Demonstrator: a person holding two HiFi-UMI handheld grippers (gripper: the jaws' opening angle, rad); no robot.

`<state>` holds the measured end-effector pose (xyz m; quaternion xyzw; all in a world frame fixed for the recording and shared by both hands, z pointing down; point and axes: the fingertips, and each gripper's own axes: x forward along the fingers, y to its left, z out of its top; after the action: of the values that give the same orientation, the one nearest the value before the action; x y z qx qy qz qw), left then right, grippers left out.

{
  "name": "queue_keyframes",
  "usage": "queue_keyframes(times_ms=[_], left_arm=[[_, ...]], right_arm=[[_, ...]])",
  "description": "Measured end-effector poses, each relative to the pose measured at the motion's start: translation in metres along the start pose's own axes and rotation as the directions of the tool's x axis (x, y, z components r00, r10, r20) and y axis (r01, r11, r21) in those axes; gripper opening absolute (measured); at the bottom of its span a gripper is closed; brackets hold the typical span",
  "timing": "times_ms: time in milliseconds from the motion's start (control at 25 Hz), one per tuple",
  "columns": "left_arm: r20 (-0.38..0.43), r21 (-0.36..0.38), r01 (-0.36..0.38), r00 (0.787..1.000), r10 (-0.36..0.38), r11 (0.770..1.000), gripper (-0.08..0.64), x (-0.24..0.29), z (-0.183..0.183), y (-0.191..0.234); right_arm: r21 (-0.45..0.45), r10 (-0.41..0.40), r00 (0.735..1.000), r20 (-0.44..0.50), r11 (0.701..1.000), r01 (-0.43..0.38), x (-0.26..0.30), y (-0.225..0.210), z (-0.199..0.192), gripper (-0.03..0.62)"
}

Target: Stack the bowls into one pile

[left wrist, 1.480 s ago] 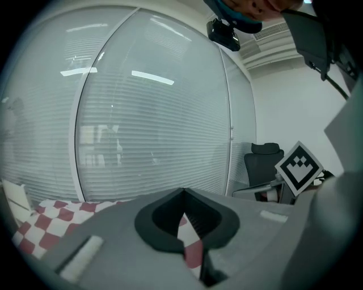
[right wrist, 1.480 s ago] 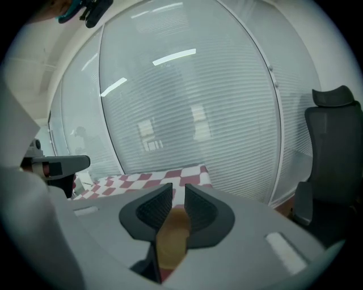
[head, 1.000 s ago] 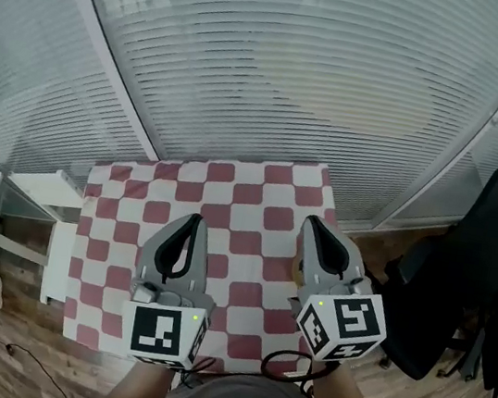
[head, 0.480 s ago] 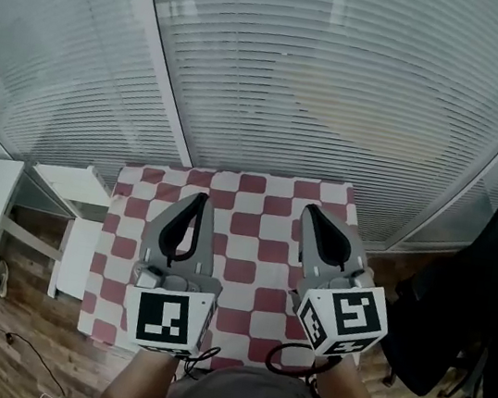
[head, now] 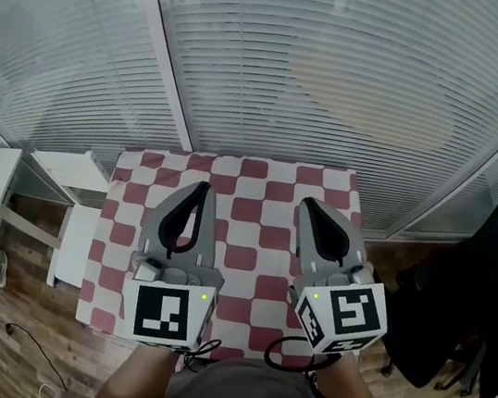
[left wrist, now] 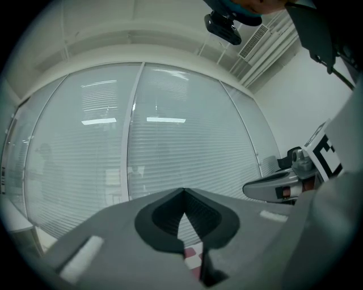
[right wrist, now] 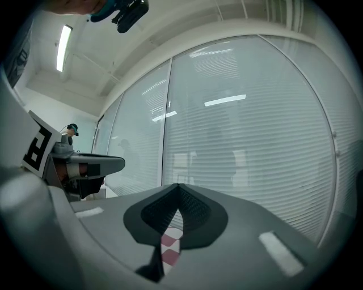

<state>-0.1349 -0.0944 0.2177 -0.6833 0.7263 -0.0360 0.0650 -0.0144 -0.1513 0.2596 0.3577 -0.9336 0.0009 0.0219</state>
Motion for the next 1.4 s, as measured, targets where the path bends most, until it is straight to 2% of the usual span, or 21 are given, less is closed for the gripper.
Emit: queue_keyframes(times_ms=[1400], left_arm=[[0.012,-0.002,0.021,1.000,-0.021,1.000,0.000,-0.006,0.005,-0.011]], right_arm=[[0.019,-0.008,1.000,-0.003,1.000,0.008,-0.012,0.003,-0.003,0.025]])
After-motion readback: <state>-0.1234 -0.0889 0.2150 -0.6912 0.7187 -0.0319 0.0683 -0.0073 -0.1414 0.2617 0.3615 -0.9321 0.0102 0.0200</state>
